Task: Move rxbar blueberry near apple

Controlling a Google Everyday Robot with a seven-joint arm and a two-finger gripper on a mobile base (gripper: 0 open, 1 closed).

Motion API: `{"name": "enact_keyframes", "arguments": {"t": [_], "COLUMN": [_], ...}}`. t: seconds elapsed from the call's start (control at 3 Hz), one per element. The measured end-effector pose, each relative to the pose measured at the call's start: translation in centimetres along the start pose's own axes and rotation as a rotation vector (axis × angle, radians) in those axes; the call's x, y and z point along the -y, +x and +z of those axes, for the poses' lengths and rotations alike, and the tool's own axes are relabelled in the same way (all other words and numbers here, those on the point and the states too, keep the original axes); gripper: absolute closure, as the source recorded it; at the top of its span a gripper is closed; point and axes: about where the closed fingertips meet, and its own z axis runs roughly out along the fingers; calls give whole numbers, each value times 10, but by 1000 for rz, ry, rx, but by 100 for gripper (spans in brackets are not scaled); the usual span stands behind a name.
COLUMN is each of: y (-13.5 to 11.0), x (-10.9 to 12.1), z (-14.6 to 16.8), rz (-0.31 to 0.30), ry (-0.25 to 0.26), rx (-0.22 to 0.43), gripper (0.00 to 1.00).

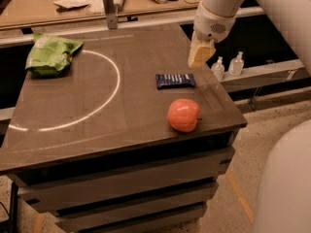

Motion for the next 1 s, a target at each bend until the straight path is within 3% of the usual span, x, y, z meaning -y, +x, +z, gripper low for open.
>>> {"name": "enact_keyframes", "arguments": {"t": [0.33, 1.0], "y": [21, 32], "x": [-1, 7], "z": [-1, 18], "rz": [30, 70], "ry": [0, -10], "rx": [4, -3], "gripper": [82, 35]}}
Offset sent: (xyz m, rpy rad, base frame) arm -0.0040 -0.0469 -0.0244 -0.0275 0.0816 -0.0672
